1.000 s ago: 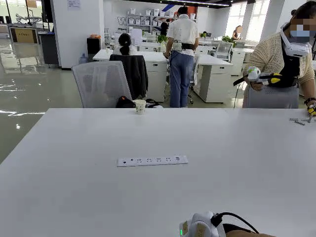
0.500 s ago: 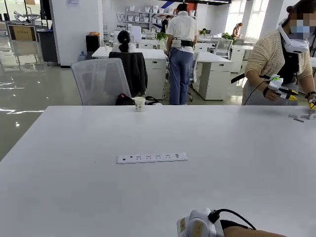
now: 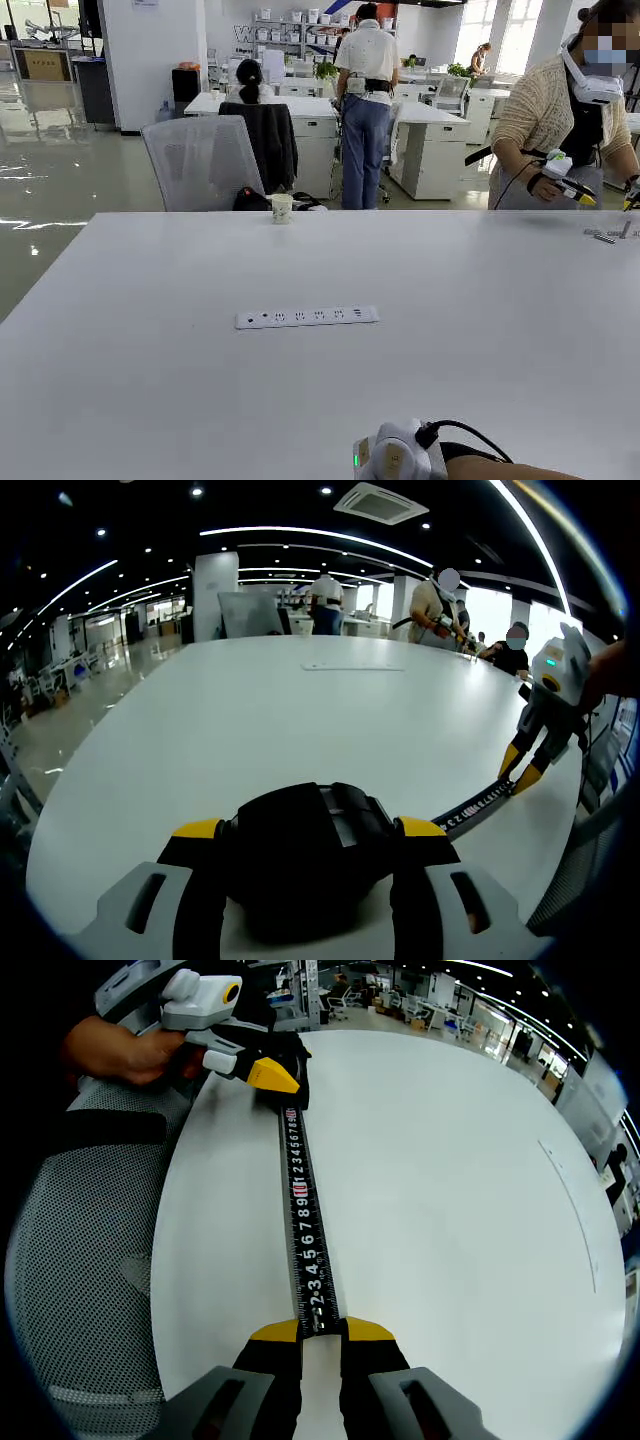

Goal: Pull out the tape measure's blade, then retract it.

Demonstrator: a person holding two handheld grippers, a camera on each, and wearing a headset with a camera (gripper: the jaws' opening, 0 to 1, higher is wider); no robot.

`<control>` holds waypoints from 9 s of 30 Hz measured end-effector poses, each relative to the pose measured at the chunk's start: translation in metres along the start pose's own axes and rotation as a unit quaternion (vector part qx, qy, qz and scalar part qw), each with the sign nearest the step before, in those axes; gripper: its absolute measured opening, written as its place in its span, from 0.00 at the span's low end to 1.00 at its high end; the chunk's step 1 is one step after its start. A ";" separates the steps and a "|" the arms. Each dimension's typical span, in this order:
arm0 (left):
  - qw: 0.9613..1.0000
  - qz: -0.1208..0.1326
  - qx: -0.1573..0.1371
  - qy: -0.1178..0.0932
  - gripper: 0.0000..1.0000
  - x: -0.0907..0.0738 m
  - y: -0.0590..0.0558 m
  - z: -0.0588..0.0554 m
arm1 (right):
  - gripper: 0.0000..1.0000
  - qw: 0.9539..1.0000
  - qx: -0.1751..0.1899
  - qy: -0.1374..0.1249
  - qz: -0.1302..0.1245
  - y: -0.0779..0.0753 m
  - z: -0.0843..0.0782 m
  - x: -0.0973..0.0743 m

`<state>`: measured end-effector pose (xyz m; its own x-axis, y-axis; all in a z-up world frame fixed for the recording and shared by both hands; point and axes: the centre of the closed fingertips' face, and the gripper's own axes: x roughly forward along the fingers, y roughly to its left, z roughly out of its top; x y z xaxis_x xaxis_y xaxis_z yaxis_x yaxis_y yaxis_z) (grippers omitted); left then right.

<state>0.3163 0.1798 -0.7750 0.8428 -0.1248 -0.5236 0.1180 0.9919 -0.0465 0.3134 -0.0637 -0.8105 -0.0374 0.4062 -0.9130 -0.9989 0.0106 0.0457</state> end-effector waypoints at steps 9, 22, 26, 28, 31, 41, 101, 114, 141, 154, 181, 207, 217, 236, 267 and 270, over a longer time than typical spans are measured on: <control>1.000 0.001 0.001 0.000 0.62 0.000 0.001 0.000 | 0.10 1.000 0.006 -0.001 0.003 0.000 0.004 0.001; 1.000 0.000 0.002 0.000 0.62 0.000 0.001 0.000 | 0.11 1.000 0.007 0.000 0.003 0.001 0.007 0.002; 1.000 0.001 0.002 0.001 0.62 0.000 0.000 0.000 | 0.11 1.000 0.006 0.002 0.003 0.000 0.008 0.003; 1.000 0.001 0.002 0.001 0.62 0.000 0.000 0.000 | 0.11 1.000 0.009 0.002 0.004 0.000 0.008 0.003; 1.000 0.001 0.002 0.001 0.62 0.000 0.000 0.000 | 0.11 1.000 0.011 0.001 0.004 0.000 0.009 0.003; 1.000 0.001 0.002 0.002 0.62 0.000 0.000 0.000 | 0.11 1.000 0.007 -0.003 0.006 0.000 0.012 0.005; 1.000 0.001 0.004 -0.001 0.62 0.000 0.000 0.000 | 0.11 1.000 0.001 -0.010 0.000 0.002 0.030 0.013; 1.000 -0.004 0.001 0.002 0.61 -0.001 0.000 -0.001 | 0.11 1.000 -0.002 -0.008 0.004 0.003 0.033 0.014; 1.000 -0.007 0.005 0.002 0.61 -0.001 -0.001 0.000 | 0.11 1.000 -0.011 -0.014 0.003 0.004 0.038 0.018; 1.000 -0.009 0.008 0.005 0.61 -0.001 -0.002 -0.001 | 0.11 1.000 -0.010 -0.018 0.003 0.005 0.042 0.019; 1.000 -0.013 0.008 0.010 0.61 -0.002 -0.002 -0.002 | 0.11 1.000 -0.013 -0.018 0.002 0.007 0.051 0.022; 1.000 -0.014 0.008 0.010 0.61 -0.002 -0.002 -0.002 | 0.11 1.000 -0.005 -0.018 0.006 0.008 0.057 0.025; 1.000 -0.013 0.008 0.010 0.62 -0.001 -0.001 -0.002 | 0.11 1.000 -0.007 -0.019 0.005 0.008 0.060 0.027; 1.000 -0.011 0.013 0.009 0.62 -0.001 -0.001 -0.001 | 0.11 1.000 -0.002 -0.030 0.007 0.010 0.069 0.031; 1.000 -0.017 0.006 0.009 0.61 -0.002 -0.003 -0.002 | 0.11 0.999 -0.005 -0.039 0.008 0.011 0.079 0.035; 1.000 -0.017 0.007 0.009 0.61 -0.003 -0.003 -0.002 | 0.11 0.999 -0.005 -0.040 0.008 0.011 0.079 0.035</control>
<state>0.3127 0.1772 -0.7753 0.8281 -0.1581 -0.5379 0.1537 0.9867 -0.0534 0.3035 0.0225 -0.8103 -0.0522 0.4775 -0.8771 -0.9984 -0.0061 0.0561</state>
